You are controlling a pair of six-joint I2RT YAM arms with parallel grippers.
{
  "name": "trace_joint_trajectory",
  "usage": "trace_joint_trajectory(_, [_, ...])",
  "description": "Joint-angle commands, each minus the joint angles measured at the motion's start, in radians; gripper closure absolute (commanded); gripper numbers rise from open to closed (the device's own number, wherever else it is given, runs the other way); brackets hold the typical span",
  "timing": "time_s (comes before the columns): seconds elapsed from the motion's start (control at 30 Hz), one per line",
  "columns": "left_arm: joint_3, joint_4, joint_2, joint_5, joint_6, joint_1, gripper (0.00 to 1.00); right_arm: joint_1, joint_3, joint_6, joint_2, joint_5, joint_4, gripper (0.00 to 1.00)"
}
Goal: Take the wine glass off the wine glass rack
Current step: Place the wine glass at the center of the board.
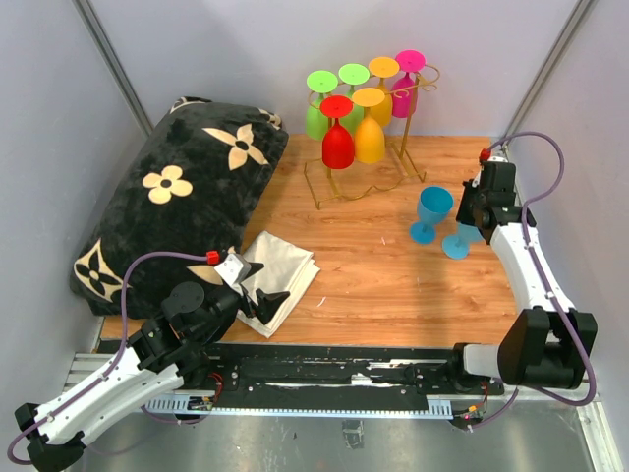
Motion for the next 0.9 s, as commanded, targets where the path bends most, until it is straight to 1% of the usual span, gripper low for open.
trace_joint_trajectory(0.0, [-0.005,0.006,-0.005,0.001,0.003,-0.002,0.0,-0.018,0.046,-0.019,0.021,-0.017,0.023,0.94])
trace_joint_trajectory(0.27, [-0.006,0.005,0.004,0.007,0.008,-0.002,0.0,-0.022,0.066,-0.025,0.058,-0.05,0.036,0.92])
trace_joint_trajectory(0.37, [-0.005,0.005,0.008,0.012,0.008,-0.002,0.0,-0.022,0.091,-0.031,0.076,-0.06,0.034,0.9])
trace_joint_trajectory(0.47, [-0.005,0.004,0.01,0.013,0.008,-0.003,0.0,-0.022,0.105,-0.03,0.085,-0.073,0.027,0.86])
trace_joint_trajectory(0.53, [-0.005,0.004,0.01,0.01,0.009,-0.002,0.0,-0.022,0.106,-0.028,0.087,-0.064,0.022,0.81])
trace_joint_trajectory(0.63, [-0.005,0.003,0.011,0.01,0.01,-0.002,0.0,-0.022,0.108,-0.03,0.083,-0.048,0.017,0.79])
trace_joint_trajectory(0.73, [-0.006,0.003,0.013,0.01,0.009,-0.002,0.0,-0.021,0.114,-0.031,0.066,-0.048,0.008,0.79])
trace_joint_trajectory(0.87, [-0.006,0.002,0.017,0.01,0.01,-0.002,0.0,-0.022,0.109,-0.029,0.028,-0.071,0.016,0.82])
